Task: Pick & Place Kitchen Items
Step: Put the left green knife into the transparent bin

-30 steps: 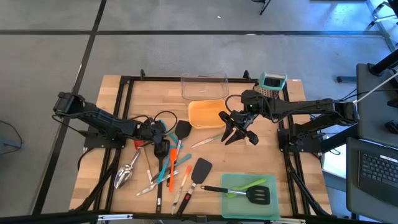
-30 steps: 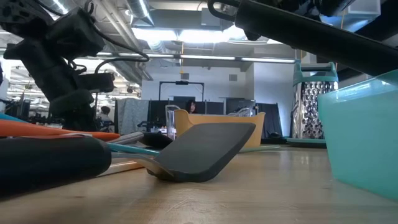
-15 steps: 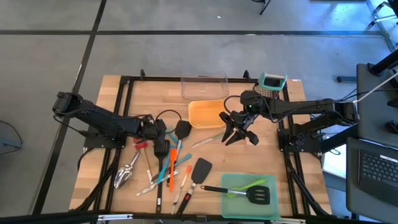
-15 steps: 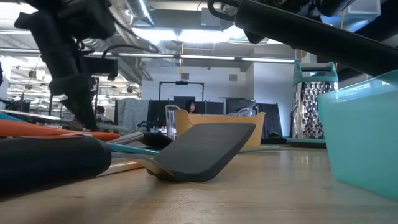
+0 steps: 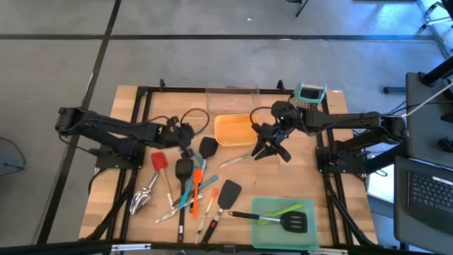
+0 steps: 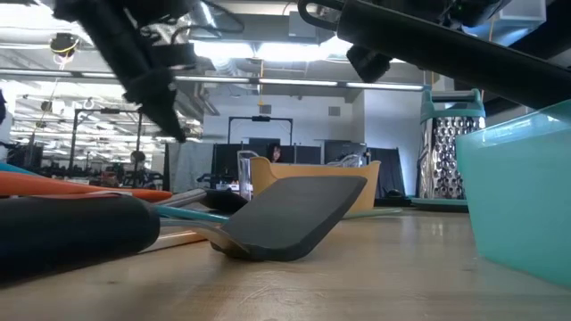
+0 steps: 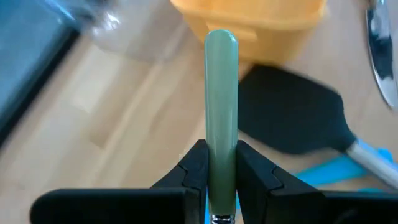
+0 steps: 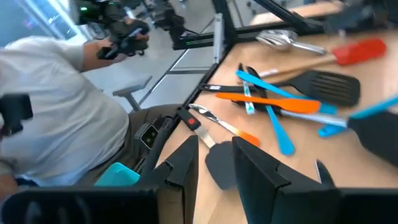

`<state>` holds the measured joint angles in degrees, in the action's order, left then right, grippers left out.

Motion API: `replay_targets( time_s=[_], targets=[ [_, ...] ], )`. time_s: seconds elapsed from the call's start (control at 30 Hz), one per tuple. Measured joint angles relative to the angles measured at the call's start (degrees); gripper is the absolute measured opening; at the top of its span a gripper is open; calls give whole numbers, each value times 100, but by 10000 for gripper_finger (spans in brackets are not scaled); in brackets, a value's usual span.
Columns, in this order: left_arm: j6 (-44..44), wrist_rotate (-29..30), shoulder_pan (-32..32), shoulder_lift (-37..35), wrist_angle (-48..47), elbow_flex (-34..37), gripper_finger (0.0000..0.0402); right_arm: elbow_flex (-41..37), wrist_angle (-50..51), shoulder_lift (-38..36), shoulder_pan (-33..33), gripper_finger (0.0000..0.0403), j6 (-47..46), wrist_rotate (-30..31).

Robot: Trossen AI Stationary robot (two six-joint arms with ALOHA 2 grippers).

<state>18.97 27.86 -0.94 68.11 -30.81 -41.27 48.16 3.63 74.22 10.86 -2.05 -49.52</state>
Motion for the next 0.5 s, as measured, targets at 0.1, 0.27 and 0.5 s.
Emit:
replay_targets(
  time_s=[0.1, 0.27, 0.5],
  targets=[
    [-539, -156, 375, -25, 279, -194, 45, 0, 180, -1, 166, 99, -250, 1],
    [-1462, -931, 1224, -1, 1105, -387, 45, 0, 439, -1, 304, 99, -349, 0],
    [-2333, -2057, 2411, 12, 2178, -453, 45, 0, 543, -1, 305, 99, -314, -2]
  ],
)
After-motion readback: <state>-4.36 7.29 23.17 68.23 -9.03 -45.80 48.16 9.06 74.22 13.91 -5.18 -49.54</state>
